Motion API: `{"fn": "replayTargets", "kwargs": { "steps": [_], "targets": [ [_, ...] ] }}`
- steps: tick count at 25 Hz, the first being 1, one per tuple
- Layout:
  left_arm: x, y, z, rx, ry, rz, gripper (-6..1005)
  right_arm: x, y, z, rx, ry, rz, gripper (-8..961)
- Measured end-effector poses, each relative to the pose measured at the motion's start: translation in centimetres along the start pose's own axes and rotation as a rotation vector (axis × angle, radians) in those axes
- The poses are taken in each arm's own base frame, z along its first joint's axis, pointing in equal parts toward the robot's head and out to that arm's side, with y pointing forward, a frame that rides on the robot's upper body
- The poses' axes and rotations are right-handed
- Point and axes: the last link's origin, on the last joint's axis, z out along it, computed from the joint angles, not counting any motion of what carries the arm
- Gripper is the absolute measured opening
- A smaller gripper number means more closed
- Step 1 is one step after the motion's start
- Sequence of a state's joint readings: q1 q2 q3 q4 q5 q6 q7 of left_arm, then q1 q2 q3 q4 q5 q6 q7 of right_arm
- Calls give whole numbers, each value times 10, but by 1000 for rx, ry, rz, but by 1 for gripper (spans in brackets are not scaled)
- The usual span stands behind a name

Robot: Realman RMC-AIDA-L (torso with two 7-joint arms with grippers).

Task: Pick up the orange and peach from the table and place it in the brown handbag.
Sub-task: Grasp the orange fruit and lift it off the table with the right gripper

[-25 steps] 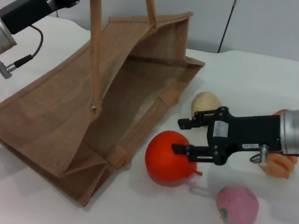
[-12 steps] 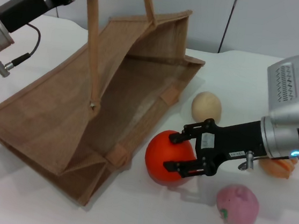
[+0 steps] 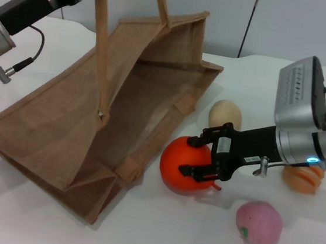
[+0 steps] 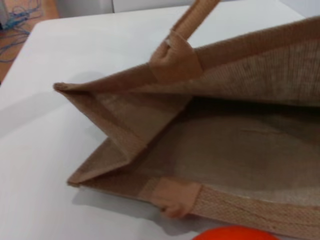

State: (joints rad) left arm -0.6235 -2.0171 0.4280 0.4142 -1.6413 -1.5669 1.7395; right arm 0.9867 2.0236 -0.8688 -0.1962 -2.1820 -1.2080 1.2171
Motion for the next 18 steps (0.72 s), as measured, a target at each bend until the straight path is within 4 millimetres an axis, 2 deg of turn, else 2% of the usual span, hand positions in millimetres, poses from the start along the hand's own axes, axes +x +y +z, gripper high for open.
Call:
{"fn": "replayTargets", "kwargs": {
  "steps": [7,18],
  "targets": [
    [0,-1,0,8,-1,0,121,2,-4,5,33,30,20,693],
    [-1,-2,-1,12,-2,-1,121,3,-5,5,34,40,46,643]
  ]
}}
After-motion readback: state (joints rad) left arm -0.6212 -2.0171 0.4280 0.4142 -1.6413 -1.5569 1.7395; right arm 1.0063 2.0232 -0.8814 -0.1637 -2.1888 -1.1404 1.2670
